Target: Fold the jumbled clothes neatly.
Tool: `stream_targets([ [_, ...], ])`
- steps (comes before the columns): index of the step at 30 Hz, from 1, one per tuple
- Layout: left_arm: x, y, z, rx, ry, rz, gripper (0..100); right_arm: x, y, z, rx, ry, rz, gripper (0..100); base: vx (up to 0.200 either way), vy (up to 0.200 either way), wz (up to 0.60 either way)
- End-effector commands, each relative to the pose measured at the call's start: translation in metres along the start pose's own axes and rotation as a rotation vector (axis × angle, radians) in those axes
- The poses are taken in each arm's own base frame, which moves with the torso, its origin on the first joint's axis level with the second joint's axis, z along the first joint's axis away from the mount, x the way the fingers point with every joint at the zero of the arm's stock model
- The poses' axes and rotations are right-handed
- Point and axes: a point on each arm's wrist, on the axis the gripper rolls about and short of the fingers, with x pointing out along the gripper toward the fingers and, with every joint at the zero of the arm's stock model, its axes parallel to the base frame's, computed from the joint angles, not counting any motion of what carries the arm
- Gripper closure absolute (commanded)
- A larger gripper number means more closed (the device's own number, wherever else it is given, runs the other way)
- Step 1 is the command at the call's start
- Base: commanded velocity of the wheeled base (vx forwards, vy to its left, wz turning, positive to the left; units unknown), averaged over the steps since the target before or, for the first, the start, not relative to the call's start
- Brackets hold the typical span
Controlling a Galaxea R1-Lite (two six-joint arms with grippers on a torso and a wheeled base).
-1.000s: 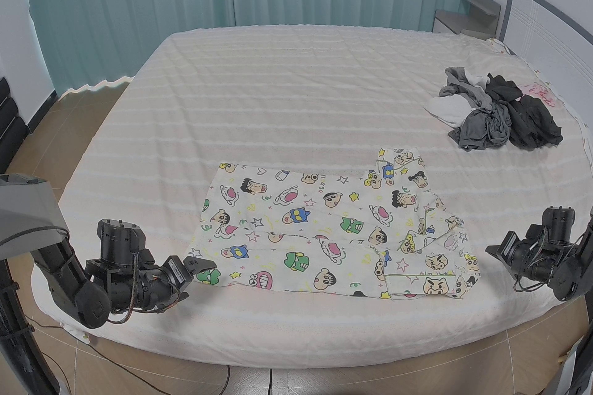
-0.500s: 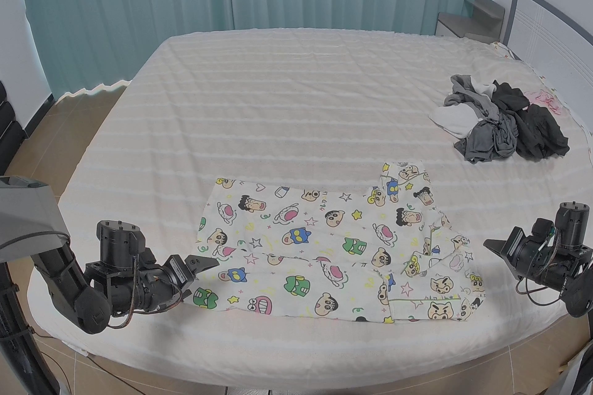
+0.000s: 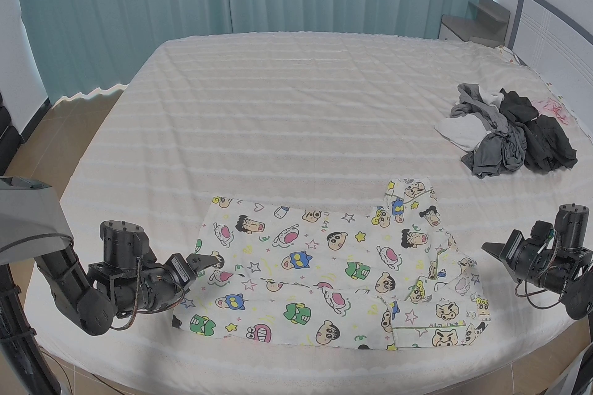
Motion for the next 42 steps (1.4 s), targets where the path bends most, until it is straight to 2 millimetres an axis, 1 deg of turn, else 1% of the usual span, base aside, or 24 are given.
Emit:
stream_targets([
  [1, 0.009, -0.004, -0.003, 0.021, -0.043, -0.005, 0, 0.003, 0.001, -0.005, -0.005, 0.028, 0.002, 100, 0.000, 0.000, 0.00],
  [3, 0.012, -0.006, 0.000, 0.030, -0.104, -0.012, 0, 0.004, 0.002, -0.007, -0.007, 0.034, 0.006, 100, 0.000, 0.000, 0.00],
  [4, 0.012, -0.006, 0.000, 0.030, -0.104, -0.012, 0, 0.004, 0.002, -0.007, -0.007, 0.034, 0.006, 100, 0.000, 0.000, 0.00],
  [5, 0.013, -0.008, 0.002, 0.035, -0.139, -0.025, 0, 0.003, 0.002, -0.007, -0.008, 0.036, 0.006, 100, 0.000, 0.000, 0.00],
  [6, 0.013, -0.012, 0.009, 0.058, -0.180, -0.058, 0, 0.003, 0.003, -0.007, -0.009, 0.036, 0.006, 100, 0.000, 0.000, 0.00],
  [7, 0.013, -0.012, 0.009, 0.058, -0.180, -0.058, 0, 0.003, 0.003, -0.007, -0.009, 0.036, 0.006, 100, 0.000, 0.000, 0.00],
  [8, 0.017, -0.018, 0.021, 0.123, -0.218, -0.077, 0, 0.003, 0.003, -0.007, -0.009, 0.036, 0.006, 100, 0.000, 0.000, 0.00],
  [9, 0.022, -0.019, 0.028, 0.167, -0.232, -0.072, 0, 0.003, 0.003, -0.008, -0.010, 0.037, 0.007, 100, 0.000, 0.000, 0.00],
  [11, 0.033, -0.019, 0.038, 0.235, -0.232, -0.041, 0, 0.003, 0.004, -0.010, -0.013, 0.048, 0.010, 100, 0.000, 0.000, 0.00],
  [13, 0.045, -0.021, 0.061, 0.311, -0.217, 0.029, 0, 0.002, 0.004, -0.014, -0.019, 0.061, 0.009, 100, 0.000, 0.000, 0.00],
  [14, 0.050, -0.024, 0.071, 0.324, -0.204, 0.055, 0, 0.001, 0.005, -0.015, -0.021, 0.063, 0.012, 100, 0.000, 0.000, 0.00],
  [15, 0.051, -0.025, 0.073, 0.329, -0.199, 0.059, 0, 0.001, 0.005, -0.015, -0.022, 0.064, 0.013, 100, 0.000, 0.000, 0.00],
  [16, 0.057, -0.030, 0.086, 0.339, -0.165, 0.074, 0, 0.001, 0.006, -0.017, -0.026, 0.072, 0.018, 100, 0.000, 0.000, 0.00],
  [17, 0.059, -0.034, 0.094, 0.353, -0.140, 0.063, 0, 0.001, 0.007, -0.018, -0.026, 0.075, 0.018, 100, 0.000, 0.000, 0.00],
  [20, 0.060, -0.042, 0.106, 0.378, -0.111, 0.024, 0, 0.001, 0.006, -0.019, -0.027, 0.080, 0.015, 100, 0.000, 0.000, 0.00],
  [22, 0.060, -0.044, 0.108, 0.376, -0.105, 0.021, 0, 0.001, 0.006, -0.019, -0.026, 0.079, 0.015, 100, 0.000, 0.000, 0.00],
  [27, 0.061, -0.043, 0.099, 0.359, -0.077, 0.025, 0, 0.001, 0.006, -0.019, -0.026, 0.084, 0.015, 100, 0.000, 0.000, 0.00],
  [32, 0.066, -0.042, 0.099, 0.327, -0.090, 0.021, 0, 0.001, 0.007, -0.022, -0.031, 0.097, 0.019, 100, 0.000, 0.000, 0.00],
  [37, 0.065, -0.040, 0.096, 0.306, -0.086, 0.024, 0, 0.001, 0.007, -0.022, -0.031, 0.096, 0.020, 100, 0.000, 0.000, 0.00],
  [41, 0.064, -0.043, 0.098, 0.274, -0.093, 0.013, 0, 0.003, 0.006, -0.024, -0.031, 0.108, 0.015, 100, 0.000, 0.000, 0.00],
  [42, 0.065, -0.043, 0.098, 0.277, -0.093, 0.013, 0, 0.003, 0.006, -0.025, -0.032, 0.111, 0.013, 100, 0.200, 0.000, 0.00],
])
